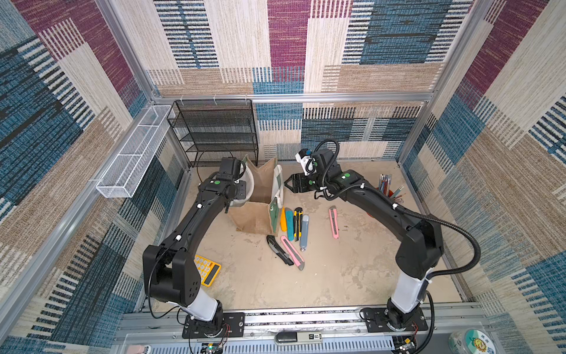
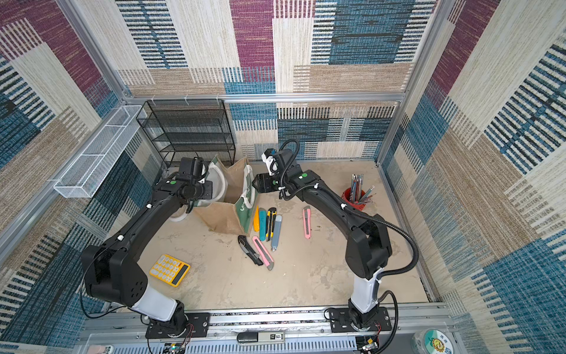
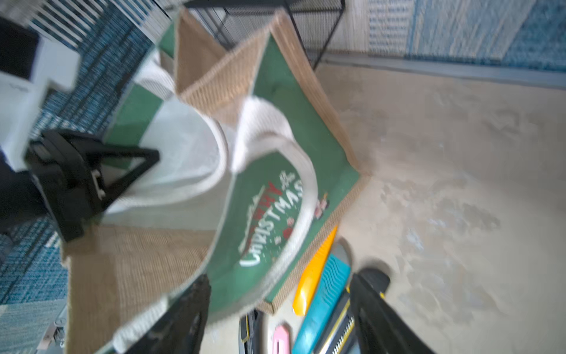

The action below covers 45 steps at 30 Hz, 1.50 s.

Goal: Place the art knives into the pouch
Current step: Open the pouch at the center of the board, then pick up the utility knife at the center of the board.

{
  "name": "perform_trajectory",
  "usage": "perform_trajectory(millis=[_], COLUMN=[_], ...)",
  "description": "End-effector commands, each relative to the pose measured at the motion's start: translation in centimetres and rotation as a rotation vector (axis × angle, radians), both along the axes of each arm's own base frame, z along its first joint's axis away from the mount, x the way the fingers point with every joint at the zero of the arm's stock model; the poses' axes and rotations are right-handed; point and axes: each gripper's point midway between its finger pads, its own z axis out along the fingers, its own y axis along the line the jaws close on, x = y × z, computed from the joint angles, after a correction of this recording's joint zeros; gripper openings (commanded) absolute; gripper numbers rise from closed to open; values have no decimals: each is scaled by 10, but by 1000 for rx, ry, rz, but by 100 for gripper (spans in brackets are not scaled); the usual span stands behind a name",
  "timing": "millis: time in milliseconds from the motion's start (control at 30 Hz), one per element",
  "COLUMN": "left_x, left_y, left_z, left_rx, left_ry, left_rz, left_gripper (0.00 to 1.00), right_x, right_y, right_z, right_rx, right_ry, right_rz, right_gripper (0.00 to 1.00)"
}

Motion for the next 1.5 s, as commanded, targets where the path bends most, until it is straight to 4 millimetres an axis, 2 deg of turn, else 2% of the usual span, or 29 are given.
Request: perform_trajectory(millis=[0,67,167,200,333,533,833,1067,1267,1467], left_x=[4,1,-2,-3,-5,-7,-10,-9,-11,-12], left_y=[-7,-10,-13,-14,-14,-17,-21,-24,-25,-28], left_z=[14,16,18,20,22,19,21,20,15,16], left_rx=[-43,-65,-90,-95,-98,-115,-136,-146,-149,-155], left_ry=[-55,-66,-83,-91,-122,-109,-119,-117,-103,-105], left_rz=[-25,-35,-45,-46,-54,-69,-80,-94,-98,-106], left_gripper=[0,0,0,0,0,0,0,0,0,0], right_x=[0,-9,-16,-16,-11,1,12,7,5,1], right_y=[-24,-42,-72,-81,-110,-133,-152,-167,-183,-180], right_z=[-19,-48,-85,-92,-103,-120,-143,-169,-180,-192], right_rx=[-41,-91,-136,-144,-193,-182,-191,-239,-285,-254], right_ry=[-28,33,136,154,151,214,273,317,324,355], right_rz=[-113,-161,-249,-280,-369,-398,-417,-444,-489,-454], right_gripper=[68,64,48,45,46,43,42,42,42,41])
